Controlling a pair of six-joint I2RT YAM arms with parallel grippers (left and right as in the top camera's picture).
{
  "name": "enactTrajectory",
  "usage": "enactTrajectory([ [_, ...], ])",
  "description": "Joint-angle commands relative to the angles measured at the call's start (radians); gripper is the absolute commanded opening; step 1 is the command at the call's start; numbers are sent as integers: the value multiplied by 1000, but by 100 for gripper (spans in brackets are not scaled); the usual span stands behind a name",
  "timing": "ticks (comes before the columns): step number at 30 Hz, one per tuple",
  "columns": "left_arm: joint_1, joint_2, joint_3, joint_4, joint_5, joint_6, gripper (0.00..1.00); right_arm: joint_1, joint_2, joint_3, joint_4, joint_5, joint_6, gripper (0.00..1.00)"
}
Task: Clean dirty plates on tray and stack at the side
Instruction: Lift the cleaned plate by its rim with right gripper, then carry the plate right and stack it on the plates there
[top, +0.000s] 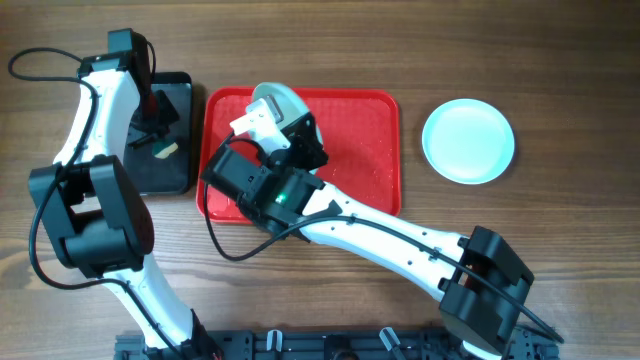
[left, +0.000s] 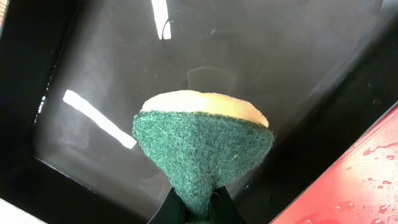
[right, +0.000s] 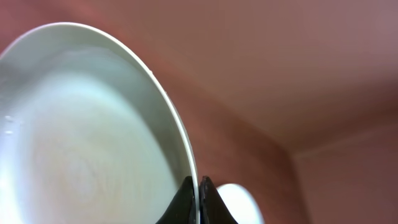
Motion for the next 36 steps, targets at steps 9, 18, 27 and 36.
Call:
enactTrajectory([
  [9,3,9,10,14,6,66,4,-294,-103,6,-93,-850,262,4],
  [18,21,9,10,92,-43,145,4,-762,-223,6,-180,-1313,200,4],
  [27,82,20,10,114,-55,207,4,-1150,-214,-94,-240,-1388,177,4],
  [36,96,69,10,152,-56,353,12,-1304,-213,-256,-149,-1390,155,4],
])
